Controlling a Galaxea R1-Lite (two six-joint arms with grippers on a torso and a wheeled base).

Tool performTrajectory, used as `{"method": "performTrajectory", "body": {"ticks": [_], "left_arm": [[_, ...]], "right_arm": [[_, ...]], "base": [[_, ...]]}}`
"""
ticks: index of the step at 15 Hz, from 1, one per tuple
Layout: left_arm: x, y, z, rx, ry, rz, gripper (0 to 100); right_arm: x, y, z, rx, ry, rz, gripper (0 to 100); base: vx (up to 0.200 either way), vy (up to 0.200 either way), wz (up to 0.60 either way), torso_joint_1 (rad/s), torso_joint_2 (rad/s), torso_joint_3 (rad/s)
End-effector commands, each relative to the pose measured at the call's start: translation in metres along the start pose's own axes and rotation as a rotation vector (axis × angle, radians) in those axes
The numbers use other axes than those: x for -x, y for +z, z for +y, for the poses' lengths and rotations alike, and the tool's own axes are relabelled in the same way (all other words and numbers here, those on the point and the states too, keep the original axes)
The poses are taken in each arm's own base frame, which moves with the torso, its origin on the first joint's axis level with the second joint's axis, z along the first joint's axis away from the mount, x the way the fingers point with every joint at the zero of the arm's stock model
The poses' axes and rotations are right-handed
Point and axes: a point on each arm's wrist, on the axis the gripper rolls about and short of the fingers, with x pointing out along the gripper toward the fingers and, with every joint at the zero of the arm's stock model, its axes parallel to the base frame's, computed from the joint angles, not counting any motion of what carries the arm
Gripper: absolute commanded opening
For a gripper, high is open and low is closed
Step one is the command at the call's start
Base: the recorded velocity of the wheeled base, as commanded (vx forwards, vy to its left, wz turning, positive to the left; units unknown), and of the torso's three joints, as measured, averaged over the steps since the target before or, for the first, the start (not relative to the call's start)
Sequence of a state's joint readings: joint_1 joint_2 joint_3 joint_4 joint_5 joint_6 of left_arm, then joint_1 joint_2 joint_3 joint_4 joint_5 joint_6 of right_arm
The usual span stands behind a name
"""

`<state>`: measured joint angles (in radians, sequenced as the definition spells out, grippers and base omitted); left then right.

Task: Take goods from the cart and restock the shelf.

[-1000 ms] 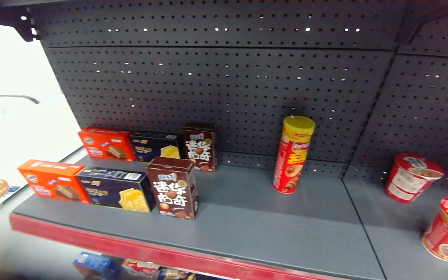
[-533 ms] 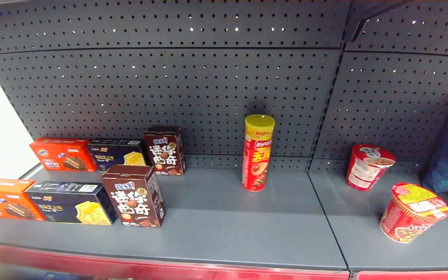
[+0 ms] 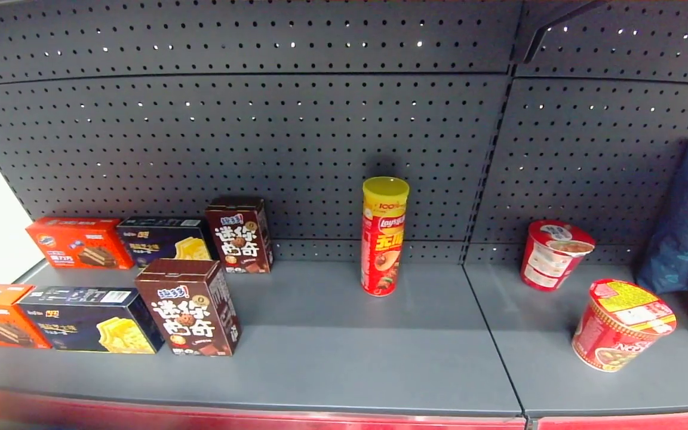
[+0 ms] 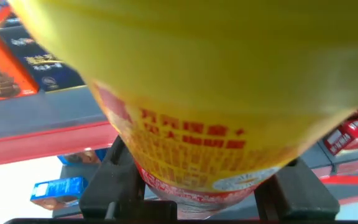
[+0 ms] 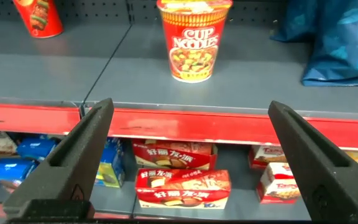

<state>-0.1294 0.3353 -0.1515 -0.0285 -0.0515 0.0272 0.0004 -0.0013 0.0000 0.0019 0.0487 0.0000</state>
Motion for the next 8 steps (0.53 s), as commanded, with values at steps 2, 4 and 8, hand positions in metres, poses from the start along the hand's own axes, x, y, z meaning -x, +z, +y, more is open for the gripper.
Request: {"method": "performTrajectory", "body": {"ticks": [2, 4, 8], "left_arm": [[0.001, 0.007, 0.000, -0.001, 0.017, -0.018, 0], [0.001, 0.007, 0.000, -0.001, 0.017, -0.018, 0], [0.004, 0.015, 0.002, -0.002, 0.102, -0.048, 0]], "right_arm": [[0.000, 0.000, 0.000, 0.000, 0.000, 0.001, 100], [0.000, 0.000, 0.000, 0.000, 0.000, 0.001, 100], [0.000, 0.000, 0.000, 0.001, 0.001, 0.001, 100]], "base": [[0.000, 0.000, 0.00, 0.000, 0.00, 0.000], [0.000, 0.000, 0.00, 0.000, 0.00, 0.000], [0.000, 0.000, -0.15, 0.001, 0.00, 0.001]]}}
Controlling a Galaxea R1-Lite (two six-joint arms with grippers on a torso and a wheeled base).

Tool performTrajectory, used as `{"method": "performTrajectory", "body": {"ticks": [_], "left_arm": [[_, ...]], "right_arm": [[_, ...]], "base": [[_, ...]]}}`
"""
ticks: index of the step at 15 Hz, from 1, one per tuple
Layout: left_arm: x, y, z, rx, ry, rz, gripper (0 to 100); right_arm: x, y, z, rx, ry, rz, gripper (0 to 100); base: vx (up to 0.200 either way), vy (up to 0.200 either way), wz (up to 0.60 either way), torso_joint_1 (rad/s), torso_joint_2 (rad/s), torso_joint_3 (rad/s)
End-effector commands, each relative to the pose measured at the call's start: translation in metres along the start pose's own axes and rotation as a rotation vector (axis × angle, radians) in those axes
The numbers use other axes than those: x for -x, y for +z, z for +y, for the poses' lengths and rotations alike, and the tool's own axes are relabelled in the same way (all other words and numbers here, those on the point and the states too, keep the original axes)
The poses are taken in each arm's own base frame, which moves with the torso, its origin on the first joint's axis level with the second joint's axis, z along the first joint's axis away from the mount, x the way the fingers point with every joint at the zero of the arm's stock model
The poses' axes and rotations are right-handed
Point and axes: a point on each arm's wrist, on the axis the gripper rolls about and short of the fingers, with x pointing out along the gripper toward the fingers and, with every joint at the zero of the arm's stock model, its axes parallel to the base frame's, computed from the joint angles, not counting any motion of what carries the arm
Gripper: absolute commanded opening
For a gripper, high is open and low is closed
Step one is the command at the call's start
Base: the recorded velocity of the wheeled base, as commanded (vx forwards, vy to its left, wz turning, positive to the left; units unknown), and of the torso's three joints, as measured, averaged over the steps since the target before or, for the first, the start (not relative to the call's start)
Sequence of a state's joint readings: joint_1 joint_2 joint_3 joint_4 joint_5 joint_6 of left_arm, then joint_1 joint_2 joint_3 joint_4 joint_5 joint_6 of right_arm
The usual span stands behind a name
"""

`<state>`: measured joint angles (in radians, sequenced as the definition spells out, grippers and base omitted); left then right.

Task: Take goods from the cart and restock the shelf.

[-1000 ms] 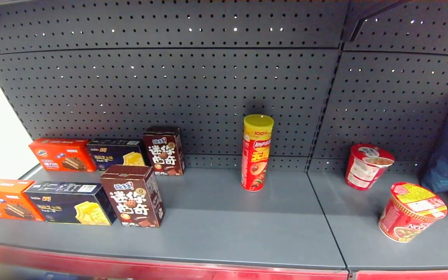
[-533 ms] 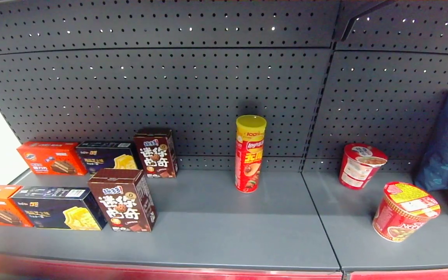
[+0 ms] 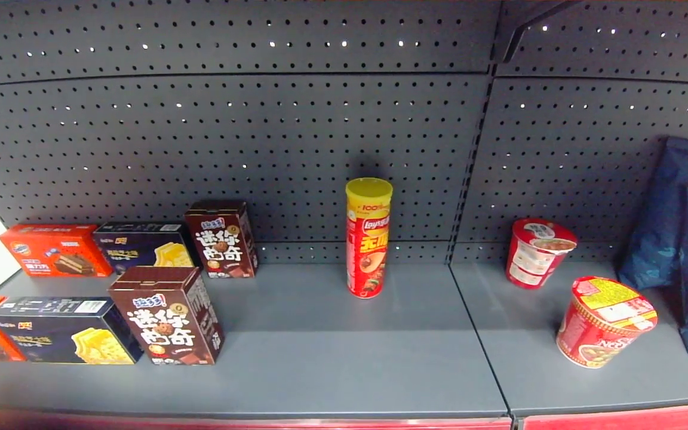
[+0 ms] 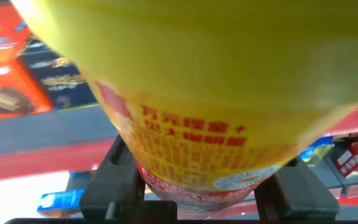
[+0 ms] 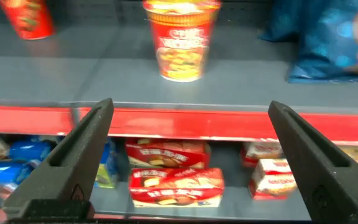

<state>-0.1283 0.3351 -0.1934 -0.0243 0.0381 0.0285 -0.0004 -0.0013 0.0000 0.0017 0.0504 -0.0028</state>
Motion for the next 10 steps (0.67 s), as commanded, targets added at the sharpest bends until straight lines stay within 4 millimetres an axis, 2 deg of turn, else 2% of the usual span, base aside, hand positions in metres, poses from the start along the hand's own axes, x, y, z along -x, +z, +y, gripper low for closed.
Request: {"method": "performTrajectory", "body": {"ticks": [1, 3, 4, 5, 6, 7, 8, 10], "left_arm": [[0.001, 0.004, 0.001, -0.003, 0.039, -0.017, 0], [0.003, 0.005, 0.003, -0.006, 0.109, -0.014, 0], [0.005, 0.010, 0.003, -0.006, 0.128, -0.013, 0], [0.009, 0.013, 0.004, -0.010, 0.136, 0.017, 0], [0.010, 0.013, 0.004, -0.013, 0.140, 0.033, 0], [0.012, 0.011, 0.004, -0.018, 0.144, 0.038, 0], [0.011, 0.008, 0.004, -0.025, 0.151, 0.049, 0], [0.013, 0.005, 0.004, -0.023, 0.137, 0.036, 0]], "right_arm": [[0.000, 0.000, 0.000, 0.003, 0.002, 0.003, 100], [0.001, 0.004, -0.001, 0.003, -0.022, -0.019, 100], [0.003, 0.050, 0.001, 0.007, 0.118, -0.094, 100], [-0.028, 0.130, 0.003, 0.009, 0.293, -0.075, 100], [-0.044, 0.157, 0.005, 0.012, 0.365, -0.069, 100], [-0.055, 0.171, 0.008, 0.012, 0.433, -0.057, 100], [-0.075, 0.182, 0.014, 0.042, 0.494, -0.024, 100], [-0.126, 0.178, 0.035, 0.050, 0.600, 0.085, 100]], "base": [[0.000, 0.000, 0.00, 0.000, 0.00, 0.000], [0.000, 0.000, 0.00, 0.000, 0.00, 0.000], [0.000, 0.000, 0.00, 0.000, 0.00, 0.000], [0.000, 0.000, 0.00, 0.000, 0.00, 0.000], [0.000, 0.000, 0.00, 0.000, 0.00, 0.000], [0.000, 0.000, 0.00, 0.000, 0.00, 0.000], [0.000, 0.000, 0.00, 0.000, 0.00, 0.000], [0.000, 0.000, 0.00, 0.000, 0.00, 0.000]]}}
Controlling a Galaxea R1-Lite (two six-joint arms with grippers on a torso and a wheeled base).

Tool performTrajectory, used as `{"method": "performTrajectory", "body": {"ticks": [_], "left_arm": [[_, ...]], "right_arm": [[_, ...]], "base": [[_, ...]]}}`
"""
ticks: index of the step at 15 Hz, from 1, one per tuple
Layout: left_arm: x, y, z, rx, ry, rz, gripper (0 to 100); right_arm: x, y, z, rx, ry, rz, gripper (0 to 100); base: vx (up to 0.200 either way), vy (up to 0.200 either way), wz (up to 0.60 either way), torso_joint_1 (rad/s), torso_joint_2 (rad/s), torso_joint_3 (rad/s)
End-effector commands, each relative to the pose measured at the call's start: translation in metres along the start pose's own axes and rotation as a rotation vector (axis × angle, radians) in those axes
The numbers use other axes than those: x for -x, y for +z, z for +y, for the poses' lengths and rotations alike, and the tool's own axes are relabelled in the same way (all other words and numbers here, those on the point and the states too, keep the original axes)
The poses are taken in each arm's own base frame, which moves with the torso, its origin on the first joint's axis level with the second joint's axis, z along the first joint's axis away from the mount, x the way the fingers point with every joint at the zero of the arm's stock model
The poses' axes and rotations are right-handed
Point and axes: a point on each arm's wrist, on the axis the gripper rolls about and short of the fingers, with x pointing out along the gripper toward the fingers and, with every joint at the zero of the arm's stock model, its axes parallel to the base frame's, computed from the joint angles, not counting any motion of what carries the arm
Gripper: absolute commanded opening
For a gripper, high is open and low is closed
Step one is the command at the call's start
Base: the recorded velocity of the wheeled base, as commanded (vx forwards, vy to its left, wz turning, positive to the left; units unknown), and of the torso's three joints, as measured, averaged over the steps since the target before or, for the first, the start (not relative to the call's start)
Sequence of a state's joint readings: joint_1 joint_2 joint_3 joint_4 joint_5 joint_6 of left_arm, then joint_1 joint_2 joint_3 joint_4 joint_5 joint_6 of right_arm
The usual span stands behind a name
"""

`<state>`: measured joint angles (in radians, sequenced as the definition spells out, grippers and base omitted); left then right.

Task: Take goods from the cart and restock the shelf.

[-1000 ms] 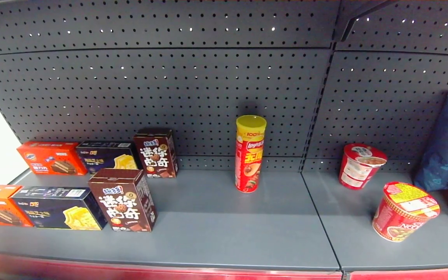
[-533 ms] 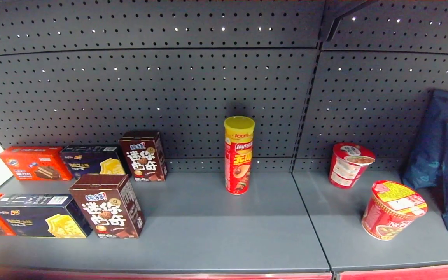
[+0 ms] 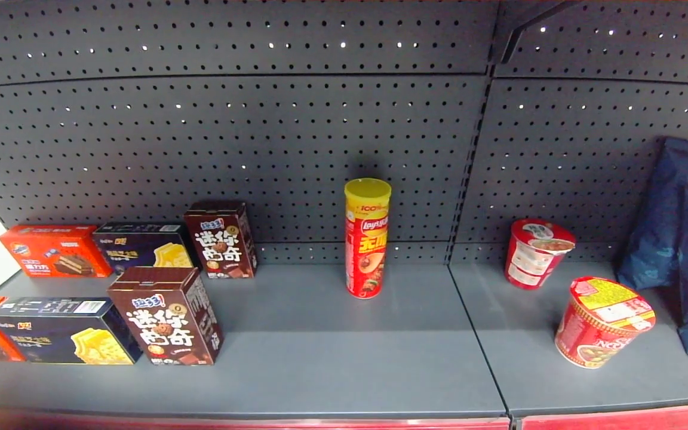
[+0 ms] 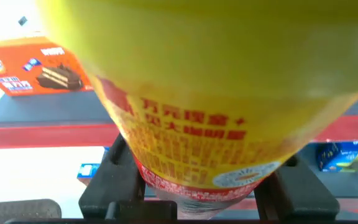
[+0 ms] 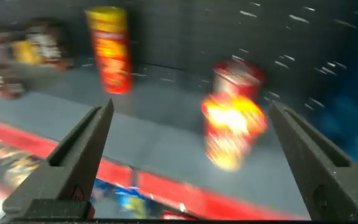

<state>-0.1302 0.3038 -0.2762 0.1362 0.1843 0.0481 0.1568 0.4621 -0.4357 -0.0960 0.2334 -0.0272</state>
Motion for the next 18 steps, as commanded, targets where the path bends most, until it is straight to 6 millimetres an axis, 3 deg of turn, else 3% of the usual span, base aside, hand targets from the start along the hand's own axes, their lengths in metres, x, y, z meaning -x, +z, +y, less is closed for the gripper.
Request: {"method": "performTrajectory", "body": {"ticks": [1, 3, 6, 11, 12, 18], "left_arm": [[0.002, -0.001, 0.000, 0.003, -0.012, -0.014, 0], [0.002, 0.002, 0.000, 0.013, -0.057, -0.024, 0], [0.003, 0.003, 0.000, 0.044, -0.109, -0.032, 0], [0.003, 0.003, -0.001, 0.041, -0.172, -0.031, 0], [0.003, 0.003, -0.001, 0.041, -0.181, -0.034, 0], [0.005, 0.007, 0.000, 0.038, -0.199, -0.051, 0]], "right_arm": [[-0.112, 0.031, -0.001, -0.017, 0.281, 0.162, 100], [-0.149, 0.021, 0.014, -0.074, 0.402, 0.178, 100], [-0.176, 0.020, 0.032, -0.185, 0.566, 0.199, 100], [-0.223, 0.006, 0.038, -0.036, 0.594, 0.237, 100], [-0.244, 0.001, 0.037, 0.014, 0.614, 0.235, 100], [-0.307, -0.022, 0.026, 0.061, 0.706, 0.150, 100]], "base": [[0.000, 0.000, 0.00, 0.000, 0.00, 0.000], [0.000, 0.000, 0.00, 0.000, 0.00, 0.000], [0.000, 0.000, 0.00, 0.000, 0.00, 0.000], [0.000, 0.000, 0.00, 0.000, 0.00, 0.000], [0.000, 0.000, 0.00, 0.000, 0.00, 0.000], [0.000, 0.000, 0.00, 0.000, 0.00, 0.000]]}}
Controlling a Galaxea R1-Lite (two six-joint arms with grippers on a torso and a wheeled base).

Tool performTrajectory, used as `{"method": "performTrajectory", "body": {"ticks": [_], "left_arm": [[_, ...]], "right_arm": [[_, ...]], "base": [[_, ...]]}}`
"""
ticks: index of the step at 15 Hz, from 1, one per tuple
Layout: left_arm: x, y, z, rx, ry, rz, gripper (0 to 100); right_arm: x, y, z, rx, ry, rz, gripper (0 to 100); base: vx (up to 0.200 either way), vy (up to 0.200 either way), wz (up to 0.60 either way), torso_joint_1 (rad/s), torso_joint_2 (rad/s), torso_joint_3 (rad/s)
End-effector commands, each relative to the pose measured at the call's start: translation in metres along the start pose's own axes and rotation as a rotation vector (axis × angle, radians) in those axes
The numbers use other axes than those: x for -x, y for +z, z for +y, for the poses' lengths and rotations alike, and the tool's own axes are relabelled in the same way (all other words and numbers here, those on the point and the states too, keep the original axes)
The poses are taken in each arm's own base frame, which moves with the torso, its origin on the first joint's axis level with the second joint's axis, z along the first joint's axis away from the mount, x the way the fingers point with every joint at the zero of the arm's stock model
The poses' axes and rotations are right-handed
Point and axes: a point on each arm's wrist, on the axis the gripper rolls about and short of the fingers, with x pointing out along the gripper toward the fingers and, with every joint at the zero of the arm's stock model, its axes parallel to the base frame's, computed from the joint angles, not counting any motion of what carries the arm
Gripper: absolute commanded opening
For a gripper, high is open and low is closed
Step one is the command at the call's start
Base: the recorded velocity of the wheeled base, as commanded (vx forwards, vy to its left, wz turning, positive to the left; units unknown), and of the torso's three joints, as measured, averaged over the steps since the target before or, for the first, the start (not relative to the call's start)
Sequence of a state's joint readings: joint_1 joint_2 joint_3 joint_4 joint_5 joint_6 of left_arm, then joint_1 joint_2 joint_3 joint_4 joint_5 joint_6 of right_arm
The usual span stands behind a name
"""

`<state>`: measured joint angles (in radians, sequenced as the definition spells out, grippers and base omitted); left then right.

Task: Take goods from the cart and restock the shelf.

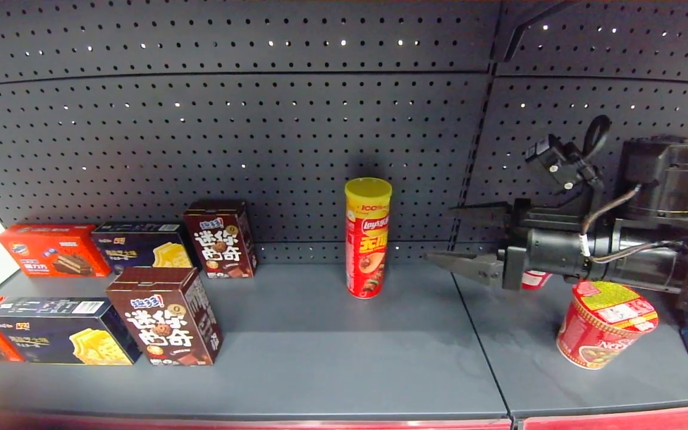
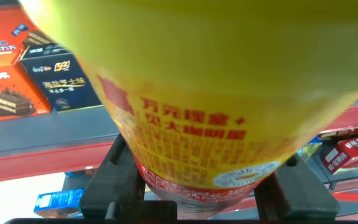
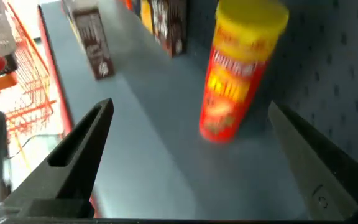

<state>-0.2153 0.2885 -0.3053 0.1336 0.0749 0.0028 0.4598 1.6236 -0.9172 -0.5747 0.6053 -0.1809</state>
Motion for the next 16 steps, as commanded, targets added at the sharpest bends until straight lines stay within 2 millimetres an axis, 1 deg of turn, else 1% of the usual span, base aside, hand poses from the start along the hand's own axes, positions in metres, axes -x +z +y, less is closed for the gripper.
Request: {"method": "performTrajectory", "body": {"ticks": [1, 3, 4, 8, 10, 14, 16], "left_arm": [[0.000, 0.000, 0.000, -0.001, -0.007, 0.003, 0], [0.000, 0.000, 0.000, -0.001, -0.007, 0.000, 0], [0.000, 0.000, 0.000, -0.002, -0.011, 0.001, 0], [0.000, -0.001, 0.000, -0.002, -0.013, 0.003, 0], [0.000, -0.001, 0.000, -0.002, -0.013, 0.003, 0], [0.000, -0.001, 0.000, -0.001, -0.014, 0.006, 0], [0.001, -0.003, 0.000, 0.001, -0.008, -0.005, 0]], "right_arm": [[-0.022, -0.024, -0.022, -0.008, 0.038, 0.002, 100], [-0.032, -0.034, -0.033, 0.012, 0.098, -0.042, 100], [-0.036, -0.037, -0.036, 0.012, 0.107, -0.044, 100], [-0.056, -0.039, -0.050, 0.024, 0.137, -0.062, 100], [-0.068, -0.045, -0.057, 0.022, 0.170, -0.066, 100], [-0.083, -0.059, -0.066, 0.007, 0.174, -0.052, 100], [-0.089, -0.062, -0.070, 0.006, 0.174, -0.053, 100]], "base": [[0.000, 0.000, 0.00, 0.000, 0.00, 0.000], [0.000, 0.000, 0.00, 0.000, 0.00, 0.000], [0.000, 0.000, 0.00, 0.000, 0.00, 0.000], [0.000, 0.000, 0.00, 0.000, 0.00, 0.000], [0.000, 0.000, 0.00, 0.000, 0.00, 0.000], [0.000, 0.000, 0.00, 0.000, 0.00, 0.000], [0.000, 0.000, 0.00, 0.000, 0.00, 0.000]]}}
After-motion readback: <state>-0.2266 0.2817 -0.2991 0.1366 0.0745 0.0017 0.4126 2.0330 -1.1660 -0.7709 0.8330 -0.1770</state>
